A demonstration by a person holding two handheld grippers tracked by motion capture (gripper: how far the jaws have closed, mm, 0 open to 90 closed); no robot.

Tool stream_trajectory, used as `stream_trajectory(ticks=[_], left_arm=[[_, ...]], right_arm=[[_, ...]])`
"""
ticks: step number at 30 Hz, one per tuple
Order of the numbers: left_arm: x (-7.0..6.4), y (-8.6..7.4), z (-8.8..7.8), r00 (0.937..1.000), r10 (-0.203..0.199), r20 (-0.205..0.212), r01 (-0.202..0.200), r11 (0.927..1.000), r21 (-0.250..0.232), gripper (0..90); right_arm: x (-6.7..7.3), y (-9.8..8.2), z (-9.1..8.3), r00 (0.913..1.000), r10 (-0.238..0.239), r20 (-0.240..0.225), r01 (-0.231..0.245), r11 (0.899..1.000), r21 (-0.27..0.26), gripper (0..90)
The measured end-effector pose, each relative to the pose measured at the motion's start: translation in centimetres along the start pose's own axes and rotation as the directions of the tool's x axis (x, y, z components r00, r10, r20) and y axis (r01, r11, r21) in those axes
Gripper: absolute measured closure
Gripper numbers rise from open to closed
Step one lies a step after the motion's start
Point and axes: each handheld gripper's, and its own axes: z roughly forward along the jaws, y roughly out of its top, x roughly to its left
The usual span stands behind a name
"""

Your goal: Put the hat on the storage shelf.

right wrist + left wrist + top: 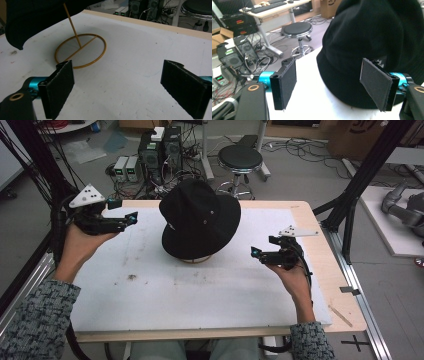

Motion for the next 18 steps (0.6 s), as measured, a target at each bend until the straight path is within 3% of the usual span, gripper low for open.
stream_trajectory(ticks=[13, 18], left_arm=[[0.9, -5.6, -1.3, 0.9939, -0.081, -0.075, 0.083, 0.9961, 0.031, 24.3], [0.8, -6.6, -1.6, 0.9935, -0.073, -0.088, 0.076, 0.9964, 0.038, 24.3]], right_arm=[[0.2, 0.1, 0.3, 1.0, 0.001, 0.002, -0.001, 1.0, 0.013, 11.5], [0.2, 0.1, 0.4, 1.0, -0.003, 0.003, 0.003, 1.0, 0.017, 11.5]])
